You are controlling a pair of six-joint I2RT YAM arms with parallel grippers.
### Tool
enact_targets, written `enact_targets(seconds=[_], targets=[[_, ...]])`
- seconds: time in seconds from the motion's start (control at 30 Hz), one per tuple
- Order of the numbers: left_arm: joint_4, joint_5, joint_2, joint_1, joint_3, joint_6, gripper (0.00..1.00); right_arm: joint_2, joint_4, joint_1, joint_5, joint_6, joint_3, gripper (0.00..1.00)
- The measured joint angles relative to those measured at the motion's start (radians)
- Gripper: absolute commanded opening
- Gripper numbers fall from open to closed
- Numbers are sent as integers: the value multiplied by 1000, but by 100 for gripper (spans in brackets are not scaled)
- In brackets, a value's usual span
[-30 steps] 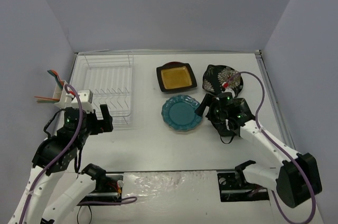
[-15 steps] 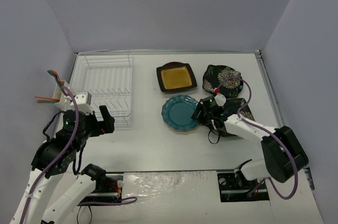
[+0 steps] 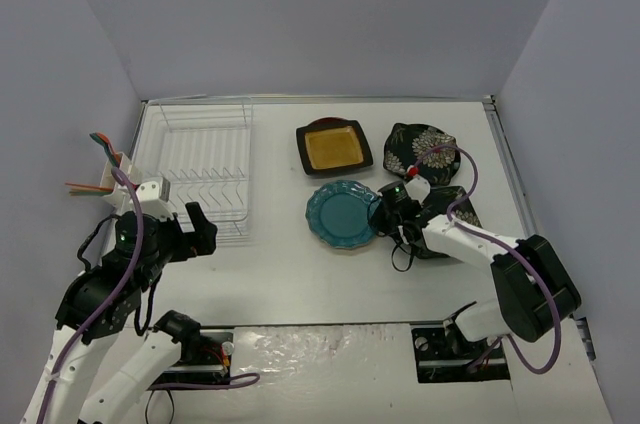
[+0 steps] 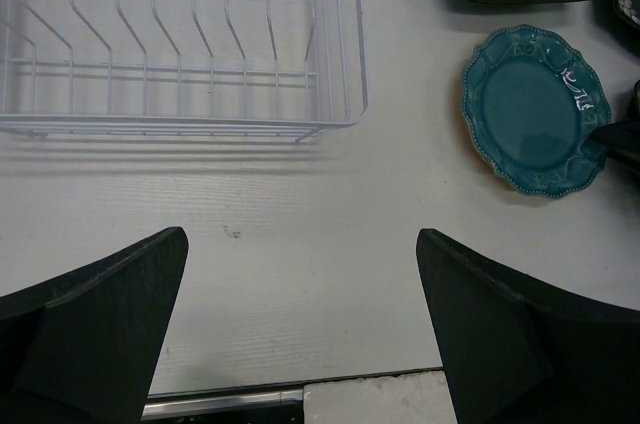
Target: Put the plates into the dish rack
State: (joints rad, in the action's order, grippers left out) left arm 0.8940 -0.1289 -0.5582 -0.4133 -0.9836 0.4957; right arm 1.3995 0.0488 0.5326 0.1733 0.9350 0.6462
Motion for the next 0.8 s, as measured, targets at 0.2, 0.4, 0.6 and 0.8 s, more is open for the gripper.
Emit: enact_targets(seconds=[0.2, 0.4, 0.6, 0.8], targets=[[2, 2, 10, 0, 0, 6, 97, 12, -5, 7, 19, 0, 1, 25], [14, 2, 12, 0, 0, 8, 97, 13, -7, 7, 33, 7, 1, 8], [25, 2, 25, 0, 2, 12, 97, 13, -21, 7, 41, 6, 10, 0], [27, 2, 29, 0, 10, 13, 97, -12, -83, 15, 61, 2, 34, 0]])
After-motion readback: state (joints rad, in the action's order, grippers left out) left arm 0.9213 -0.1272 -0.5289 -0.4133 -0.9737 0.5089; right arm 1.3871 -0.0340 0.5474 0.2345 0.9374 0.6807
